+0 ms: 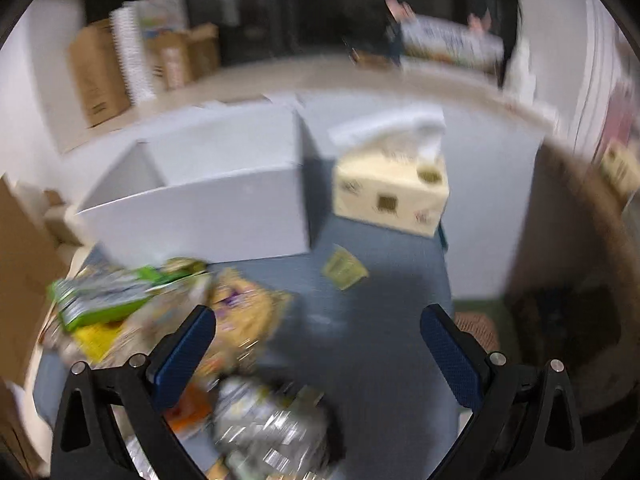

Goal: Organize snacks
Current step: 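Grasp the small yellow jelly cup with the right gripper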

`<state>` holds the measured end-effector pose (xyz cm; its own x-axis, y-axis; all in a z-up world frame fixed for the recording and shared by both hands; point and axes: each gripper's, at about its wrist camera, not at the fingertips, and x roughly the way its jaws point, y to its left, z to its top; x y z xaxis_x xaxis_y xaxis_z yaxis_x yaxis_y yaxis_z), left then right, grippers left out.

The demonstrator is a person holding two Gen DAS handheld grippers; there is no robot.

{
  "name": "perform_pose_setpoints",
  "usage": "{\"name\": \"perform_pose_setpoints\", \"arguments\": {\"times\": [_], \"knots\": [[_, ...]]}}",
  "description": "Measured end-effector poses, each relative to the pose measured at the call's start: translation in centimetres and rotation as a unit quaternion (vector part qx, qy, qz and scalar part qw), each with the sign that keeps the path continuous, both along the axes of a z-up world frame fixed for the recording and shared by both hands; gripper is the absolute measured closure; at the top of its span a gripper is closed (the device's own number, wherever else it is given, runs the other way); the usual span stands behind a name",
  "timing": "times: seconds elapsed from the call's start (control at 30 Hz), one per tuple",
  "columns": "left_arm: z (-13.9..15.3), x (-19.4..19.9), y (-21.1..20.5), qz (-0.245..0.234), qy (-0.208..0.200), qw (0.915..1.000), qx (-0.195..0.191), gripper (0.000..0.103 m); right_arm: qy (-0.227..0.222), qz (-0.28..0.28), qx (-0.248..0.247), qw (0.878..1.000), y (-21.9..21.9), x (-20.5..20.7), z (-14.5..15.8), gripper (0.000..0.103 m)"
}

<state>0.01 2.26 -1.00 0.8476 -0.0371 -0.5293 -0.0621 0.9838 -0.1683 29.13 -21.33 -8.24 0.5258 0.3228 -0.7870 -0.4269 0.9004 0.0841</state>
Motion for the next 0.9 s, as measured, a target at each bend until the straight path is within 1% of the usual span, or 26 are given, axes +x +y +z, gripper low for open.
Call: {"name": "perform_pose_setpoints", "arguments": {"times": [0.07,0.17,0.2,0.27,0.3,0.33,0.37,0.4,0.43,0.5,0.53,0.6,0.63,0.73,0.8,0.87,0.9], "knots": [[-0.6,0.4,0.7,0.005,0.007,0.9999,-0.006,0.000,0.023,-0.022,-0.016,0.999,0.4,2.4,-1.8,0.000],[-1.4,0.9,1.6,0.009,0.017,0.9997,-0.014,0.000,0.067,-0.045,0.013,0.997,0.7,5.2,-3.8,0.001],[-1.7,1.1,1.8,0.010,0.021,0.9996,-0.014,0.000,0.079,-0.056,0.017,0.995,0.8,6.0,-4.5,0.003],[-2.1,1.3,2.0,0.010,0.027,0.9995,-0.014,0.000,0.099,-0.062,0.022,0.993,1.2,7.0,-5.6,0.019],[-2.2,1.4,2.0,0.009,0.028,0.9995,-0.014,0.000,0.113,-0.061,0.023,0.991,1.5,7.4,-6.2,0.035],[-2.4,1.5,2.1,0.008,0.030,0.9994,-0.014,0.000,0.131,-0.060,0.016,0.989,1.8,7.7,-7.0,0.045],[-2.6,1.6,2.2,0.009,0.034,0.9993,-0.014,0.000,0.129,-0.058,0.010,0.990,2.1,7.8,-7.2,0.046],[-2.8,1.8,2.4,0.008,0.039,0.9991,-0.018,0.000,0.113,-0.051,0.007,0.992,2.3,7.6,-7.0,0.057],[-3.0,2.0,2.5,0.008,0.041,0.9989,-0.023,0.000,0.116,-0.040,0.009,0.992,2.4,7.6,-7.0,0.066],[-3.4,2.4,2.9,0.006,0.046,0.9983,-0.036,0.000,0.115,-0.029,0.025,0.993,2.2,7.1,-6.6,0.066],[-3.6,2.6,3.0,0.006,0.049,0.9980,-0.040,0.000,0.105,-0.021,0.027,0.994,2.1,6.8,-6.4,0.066],[-4.1,3.0,3.3,0.006,0.051,0.9973,-0.052,0.000,0.085,-0.010,0.016,0.996,1.9,5.9,-5.8,0.066],[-4.2,3.1,3.4,0.006,0.053,0.9970,-0.056,0.000,0.081,-0.008,0.020,0.996,1.8,5.2,-5.4,0.066],[-4.7,3.8,3.6,0.003,0.058,0.9965,-0.059,0.000,0.065,0.001,0.054,0.996,0.5,3.1,-3.7,0.068],[-5.2,4.8,3.7,0.007,0.071,0.9959,-0.056,0.000,0.054,0.012,0.073,0.996,-0.3,1.6,-2.8,0.069],[-5.6,5.8,4.0,0.014,0.078,0.9952,-0.058,0.000,0.038,0.029,0.057,0.997,-0.4,-0.3,-2.1,0.069],[-5.8,6.3,4.1,0.010,0.076,0.9949,-0.065,0.000,0.036,0.035,0.053,0.997,-0.3,-1.1,-1.8,0.069]]}}
